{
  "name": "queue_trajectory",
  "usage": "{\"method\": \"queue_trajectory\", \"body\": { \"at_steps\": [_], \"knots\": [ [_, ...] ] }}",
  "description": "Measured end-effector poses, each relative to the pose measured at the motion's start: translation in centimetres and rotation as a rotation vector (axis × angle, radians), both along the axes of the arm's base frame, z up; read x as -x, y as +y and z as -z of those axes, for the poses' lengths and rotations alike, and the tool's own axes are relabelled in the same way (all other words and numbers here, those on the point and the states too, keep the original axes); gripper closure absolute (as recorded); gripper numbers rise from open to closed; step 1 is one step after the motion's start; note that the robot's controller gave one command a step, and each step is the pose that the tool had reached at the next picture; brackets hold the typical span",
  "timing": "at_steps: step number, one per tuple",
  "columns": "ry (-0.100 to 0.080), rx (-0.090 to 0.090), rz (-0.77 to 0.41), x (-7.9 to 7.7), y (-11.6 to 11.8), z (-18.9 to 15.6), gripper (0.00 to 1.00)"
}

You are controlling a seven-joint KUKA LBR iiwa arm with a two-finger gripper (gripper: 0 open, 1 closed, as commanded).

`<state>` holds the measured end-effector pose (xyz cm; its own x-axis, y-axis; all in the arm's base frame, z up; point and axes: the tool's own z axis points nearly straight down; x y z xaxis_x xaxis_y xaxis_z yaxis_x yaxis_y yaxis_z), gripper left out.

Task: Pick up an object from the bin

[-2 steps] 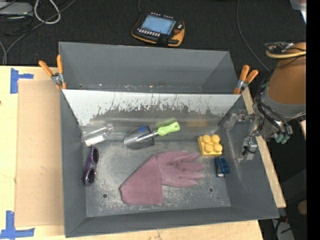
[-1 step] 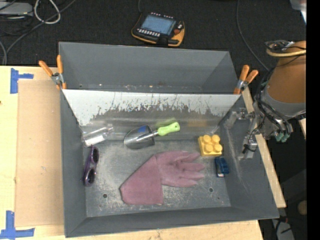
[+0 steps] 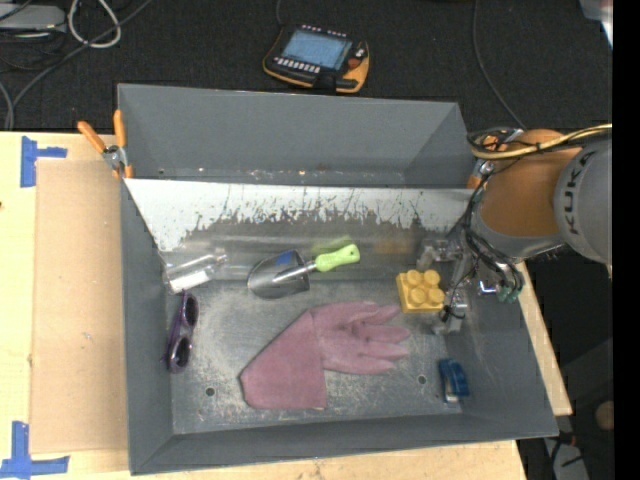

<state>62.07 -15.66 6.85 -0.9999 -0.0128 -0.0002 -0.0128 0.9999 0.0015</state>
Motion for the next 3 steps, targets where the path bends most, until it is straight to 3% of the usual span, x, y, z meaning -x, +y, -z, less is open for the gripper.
{"method": "queue_trajectory", "body": {
  "at_steps": [1,2,3],
  "knots": [
    [-0.013,0.003,0.094,0.0,0.2,-9.1,0.00],
    [0.015,-0.005,0.028,-0.1,2.3,-3.1,0.00],
    [-0.010,0.001,0.327,0.2,1.6,-0.1,0.00]
  ]
}}
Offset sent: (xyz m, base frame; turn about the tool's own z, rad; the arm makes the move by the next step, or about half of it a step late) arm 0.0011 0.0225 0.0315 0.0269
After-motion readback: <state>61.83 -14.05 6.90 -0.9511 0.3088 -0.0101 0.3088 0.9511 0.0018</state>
